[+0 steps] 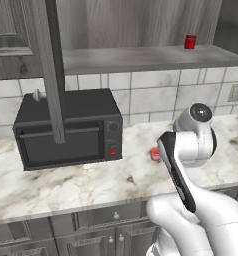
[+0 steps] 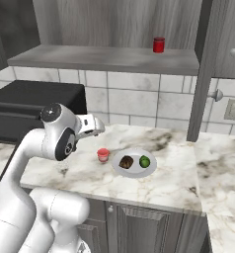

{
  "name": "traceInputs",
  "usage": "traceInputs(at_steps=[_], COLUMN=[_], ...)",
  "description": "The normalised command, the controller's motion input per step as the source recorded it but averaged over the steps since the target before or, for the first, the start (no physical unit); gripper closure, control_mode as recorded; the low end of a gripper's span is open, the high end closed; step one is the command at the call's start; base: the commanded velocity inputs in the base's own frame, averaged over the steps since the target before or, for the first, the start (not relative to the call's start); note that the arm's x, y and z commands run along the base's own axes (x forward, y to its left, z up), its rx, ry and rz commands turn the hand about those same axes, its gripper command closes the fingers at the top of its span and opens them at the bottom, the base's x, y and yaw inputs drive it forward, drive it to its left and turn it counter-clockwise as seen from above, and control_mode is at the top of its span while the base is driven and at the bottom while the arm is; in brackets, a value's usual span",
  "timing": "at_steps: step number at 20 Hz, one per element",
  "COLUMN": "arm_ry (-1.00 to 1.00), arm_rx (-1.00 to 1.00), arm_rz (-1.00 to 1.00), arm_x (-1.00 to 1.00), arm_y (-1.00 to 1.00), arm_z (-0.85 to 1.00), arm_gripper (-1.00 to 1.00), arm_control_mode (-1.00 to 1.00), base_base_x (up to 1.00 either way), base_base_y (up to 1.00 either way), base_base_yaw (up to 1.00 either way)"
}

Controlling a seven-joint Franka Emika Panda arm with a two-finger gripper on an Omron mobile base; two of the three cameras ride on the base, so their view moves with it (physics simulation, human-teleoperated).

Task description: Pick the avocado and bread from the counter and place them on the plate. Then pick the jam from the cabinet and place it next to the plate. Lastly close the cabinet door.

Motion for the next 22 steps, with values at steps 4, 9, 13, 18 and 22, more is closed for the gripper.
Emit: traceInputs(at_steps=[4, 9, 13, 18, 22], arm_ry=[0.10, 0.11, 0.03, 0.05, 0.02], arm_rx=[0.00, 0.00, -0.01, 0.00, 0.00], arm_rz=[0.09, 0.12, 0.11, 0.12, 0.14], arm_x=[-0.26, -0.24, -0.22, -0.26, -0.29], arm_y=[0.01, 0.03, 0.10, 0.03, 0.03], arm_z=[0.27, 0.18, 0.13, 0.11, 0.09], arm_gripper=[-1.00, -1.00, -1.00, -1.00, -1.00], arm_control_mode=[-1.00, -1.00, -1.00, -1.00, -1.00], base_base_x=[0.00, 0.00, 0.00, 0.00, 0.00], base_base_y=[0.00, 0.00, 0.00, 0.00, 0.00], base_base_yaw=[0.00, 0.00, 0.00, 0.00, 0.00])
